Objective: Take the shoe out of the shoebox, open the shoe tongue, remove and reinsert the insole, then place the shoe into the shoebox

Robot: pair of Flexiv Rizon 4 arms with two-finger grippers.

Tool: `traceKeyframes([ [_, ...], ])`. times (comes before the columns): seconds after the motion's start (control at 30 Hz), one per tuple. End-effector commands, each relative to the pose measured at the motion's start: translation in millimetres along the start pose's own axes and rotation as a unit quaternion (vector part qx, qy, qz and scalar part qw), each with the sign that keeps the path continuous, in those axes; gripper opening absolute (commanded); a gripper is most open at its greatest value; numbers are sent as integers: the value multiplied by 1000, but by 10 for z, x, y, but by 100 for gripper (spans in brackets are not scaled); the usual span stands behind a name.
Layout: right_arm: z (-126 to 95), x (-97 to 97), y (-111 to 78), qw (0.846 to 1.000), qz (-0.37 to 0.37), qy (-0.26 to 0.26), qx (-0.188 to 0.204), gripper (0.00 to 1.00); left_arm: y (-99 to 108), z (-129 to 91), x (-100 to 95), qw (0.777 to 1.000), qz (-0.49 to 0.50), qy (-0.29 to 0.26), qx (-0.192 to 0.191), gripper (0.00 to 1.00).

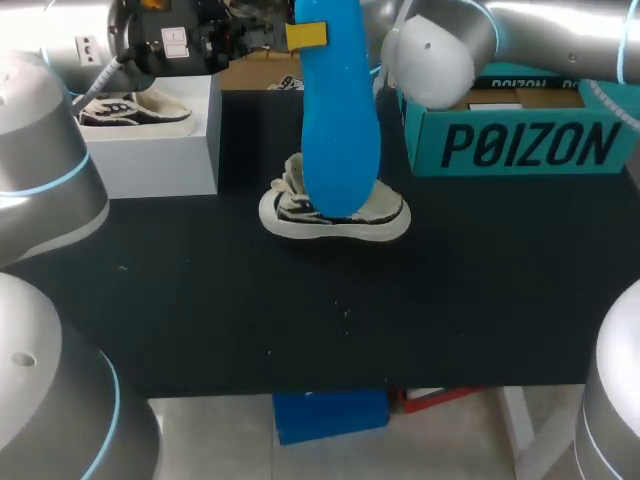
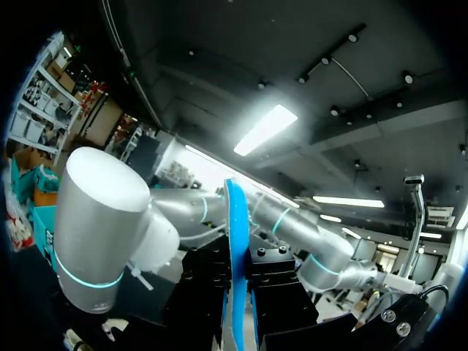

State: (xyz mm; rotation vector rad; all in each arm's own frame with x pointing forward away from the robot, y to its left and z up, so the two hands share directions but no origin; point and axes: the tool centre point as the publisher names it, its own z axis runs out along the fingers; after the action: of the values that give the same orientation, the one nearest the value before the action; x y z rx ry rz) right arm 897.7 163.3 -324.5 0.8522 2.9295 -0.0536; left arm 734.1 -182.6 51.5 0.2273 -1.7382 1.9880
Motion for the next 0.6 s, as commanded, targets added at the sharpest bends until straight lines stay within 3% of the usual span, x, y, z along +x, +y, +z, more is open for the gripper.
traceKeyframes([
  [0.03, -184, 9, -16, 966, 257, -20, 38, 0, 10, 5, -5, 1000, 0, 0, 0, 0],
  [0.2, -224, 12, -18, 923, 381, -27, 42, 0, 10, 5, -5, 1000, 0, 0, 0, 0],
  [0.3, -234, 38, -17, 908, 417, -32, 40, 0, 10, 5, -5, 1000, 0, 0, 0, 0],
  [0.47, -180, 86, -13, 866, 496, -40, 52, 0, 10, 5, -5, 1000, 0, 0, 0, 0],
  [0.6, -93, 131, 8, 850, 522, -44, 58, 0, 10, 5, -5, 1000, 0, 0, 0, 0],
])
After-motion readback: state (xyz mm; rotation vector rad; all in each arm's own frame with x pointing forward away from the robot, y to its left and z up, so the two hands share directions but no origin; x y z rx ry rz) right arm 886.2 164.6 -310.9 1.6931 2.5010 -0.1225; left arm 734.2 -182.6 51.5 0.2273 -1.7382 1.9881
